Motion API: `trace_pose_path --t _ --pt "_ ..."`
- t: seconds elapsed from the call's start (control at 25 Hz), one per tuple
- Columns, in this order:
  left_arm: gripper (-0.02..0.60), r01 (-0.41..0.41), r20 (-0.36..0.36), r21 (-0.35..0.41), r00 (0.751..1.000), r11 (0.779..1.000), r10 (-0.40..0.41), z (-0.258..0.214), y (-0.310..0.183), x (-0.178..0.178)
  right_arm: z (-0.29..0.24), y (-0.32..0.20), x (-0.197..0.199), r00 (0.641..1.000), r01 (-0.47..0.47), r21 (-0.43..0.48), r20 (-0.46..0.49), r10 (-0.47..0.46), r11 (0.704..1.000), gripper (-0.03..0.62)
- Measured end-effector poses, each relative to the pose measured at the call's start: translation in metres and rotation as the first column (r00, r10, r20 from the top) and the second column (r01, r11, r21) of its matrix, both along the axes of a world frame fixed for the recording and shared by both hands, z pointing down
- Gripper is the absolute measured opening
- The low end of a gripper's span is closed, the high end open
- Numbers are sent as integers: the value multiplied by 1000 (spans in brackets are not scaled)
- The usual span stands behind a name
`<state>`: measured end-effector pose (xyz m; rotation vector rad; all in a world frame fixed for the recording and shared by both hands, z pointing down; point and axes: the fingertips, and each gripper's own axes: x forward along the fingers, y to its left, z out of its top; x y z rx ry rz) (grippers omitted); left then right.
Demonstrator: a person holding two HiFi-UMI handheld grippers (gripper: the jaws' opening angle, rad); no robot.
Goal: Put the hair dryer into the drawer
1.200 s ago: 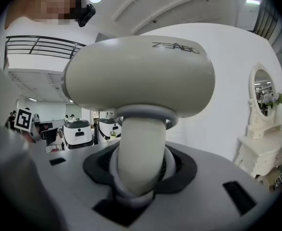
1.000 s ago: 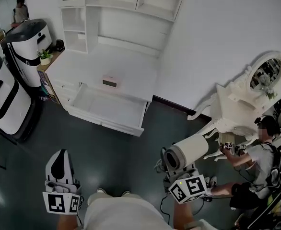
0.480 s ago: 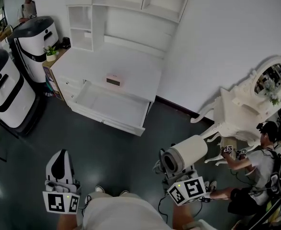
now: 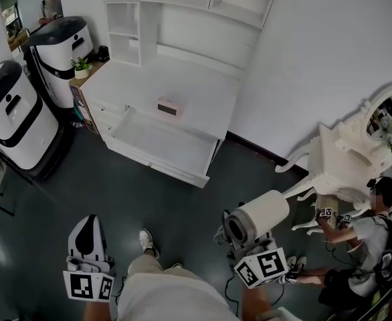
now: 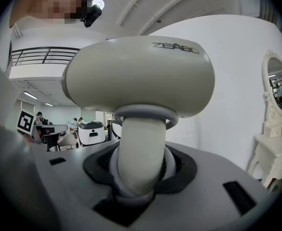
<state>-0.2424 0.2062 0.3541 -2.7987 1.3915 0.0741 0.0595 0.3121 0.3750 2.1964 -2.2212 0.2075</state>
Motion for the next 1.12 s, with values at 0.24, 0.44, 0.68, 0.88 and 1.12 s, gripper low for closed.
trace_pose_path --t 0.24,0.44,0.68,0.88,1.12 --pt "15 -50 -18 -28 999 998 50 15 -36 29 7 -31 8 999 3 -30 -32 -4 1000 192" --pt "15 -114 -32 -20 993 993 113 13 -93 61 -1 -77 26 998 -34 -38 -58 31 999 192" --pt "15 -141 -32 -41 990 989 140 13 -192 76 -1 -163 36 996 -66 -70 -65 62 995 193" --pt "15 -206 -41 -48 978 977 204 14 -263 90 -3 -224 31 994 -95 -97 -71 88 991 193" --pt "15 -269 -50 -45 962 962 267 18 -318 112 5 -258 37 988 -144 -127 -76 136 981 193"
